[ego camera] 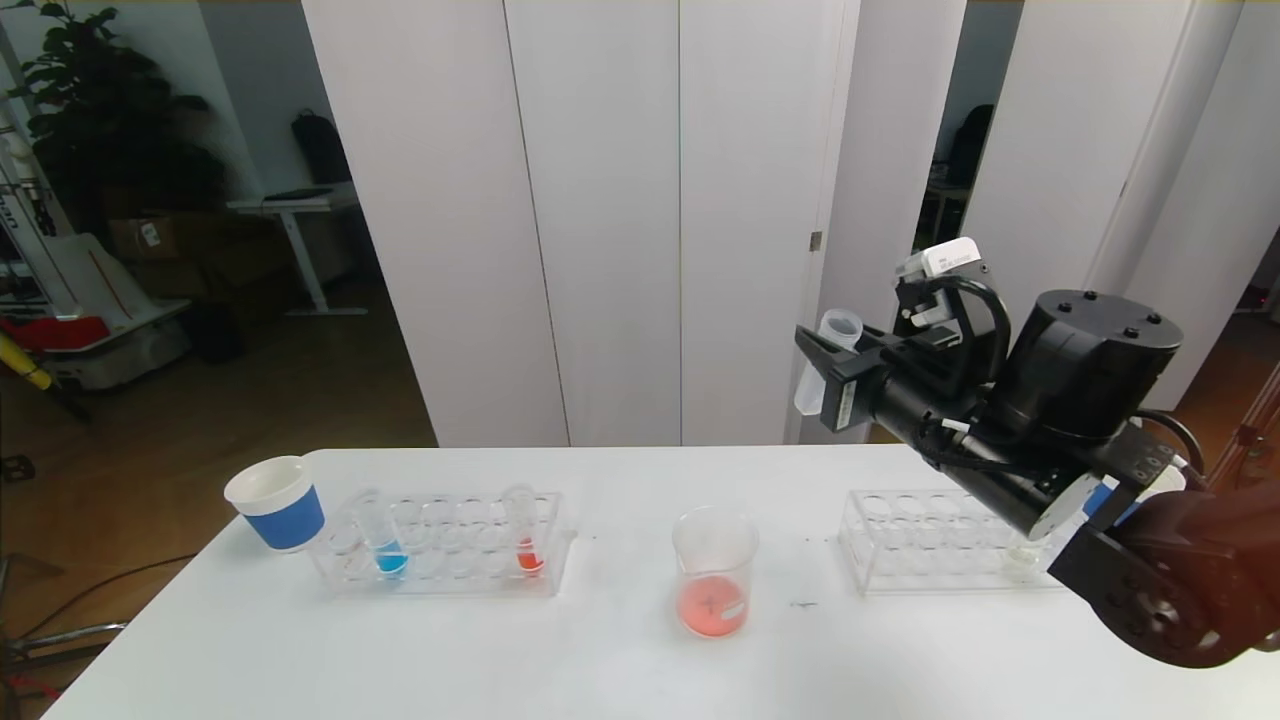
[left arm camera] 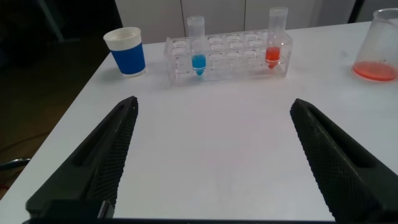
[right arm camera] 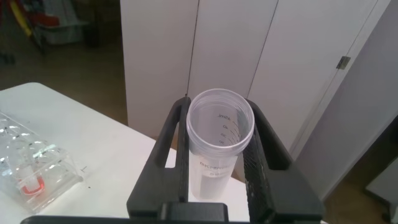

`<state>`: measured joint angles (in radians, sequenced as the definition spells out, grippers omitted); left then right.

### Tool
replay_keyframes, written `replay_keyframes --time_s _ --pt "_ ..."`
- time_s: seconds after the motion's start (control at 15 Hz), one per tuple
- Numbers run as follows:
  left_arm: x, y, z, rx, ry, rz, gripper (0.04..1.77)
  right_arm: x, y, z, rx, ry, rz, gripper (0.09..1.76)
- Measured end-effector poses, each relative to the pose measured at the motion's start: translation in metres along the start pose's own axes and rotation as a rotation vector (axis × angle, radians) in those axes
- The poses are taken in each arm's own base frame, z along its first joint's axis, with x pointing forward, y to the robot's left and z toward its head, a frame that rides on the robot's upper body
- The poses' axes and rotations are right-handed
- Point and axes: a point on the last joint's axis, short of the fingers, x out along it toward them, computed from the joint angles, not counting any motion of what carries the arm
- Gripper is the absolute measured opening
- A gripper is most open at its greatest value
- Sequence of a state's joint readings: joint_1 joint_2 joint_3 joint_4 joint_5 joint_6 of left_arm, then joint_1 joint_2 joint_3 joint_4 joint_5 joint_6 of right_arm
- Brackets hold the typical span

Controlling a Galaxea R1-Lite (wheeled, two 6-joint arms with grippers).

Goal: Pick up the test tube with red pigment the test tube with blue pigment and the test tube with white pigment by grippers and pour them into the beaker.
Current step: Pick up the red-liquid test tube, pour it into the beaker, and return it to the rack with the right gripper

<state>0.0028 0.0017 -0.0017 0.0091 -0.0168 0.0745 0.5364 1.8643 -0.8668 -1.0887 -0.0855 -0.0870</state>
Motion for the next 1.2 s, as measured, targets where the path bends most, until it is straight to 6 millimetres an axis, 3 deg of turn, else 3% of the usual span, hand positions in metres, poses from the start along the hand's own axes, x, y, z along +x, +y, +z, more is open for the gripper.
replay_keyframes --time_s 0.27,0.67,0.87,1.2 --pt "0.000 0.000 0.000 0.000 0.000 0.000 1.75 -0.003 -0.001 -0.009 0.155 0.061 -0.038 0.57" --pt "0.000 0.000 0.000 0.000 0.000 0.000 1.75 -0.008 -0.018 -0.011 0.143 0.065 -0.142 0.57" --pt "0.000 0.000 0.000 0.000 0.000 0.000 1.75 -0.014 -0.037 0.000 0.109 0.037 -0.194 0.57" --pt "0.000 0.000 0.000 0.000 0.000 0.000 1.75 -0.033 -0.094 0.020 0.015 -0.018 -0.368 0.57"
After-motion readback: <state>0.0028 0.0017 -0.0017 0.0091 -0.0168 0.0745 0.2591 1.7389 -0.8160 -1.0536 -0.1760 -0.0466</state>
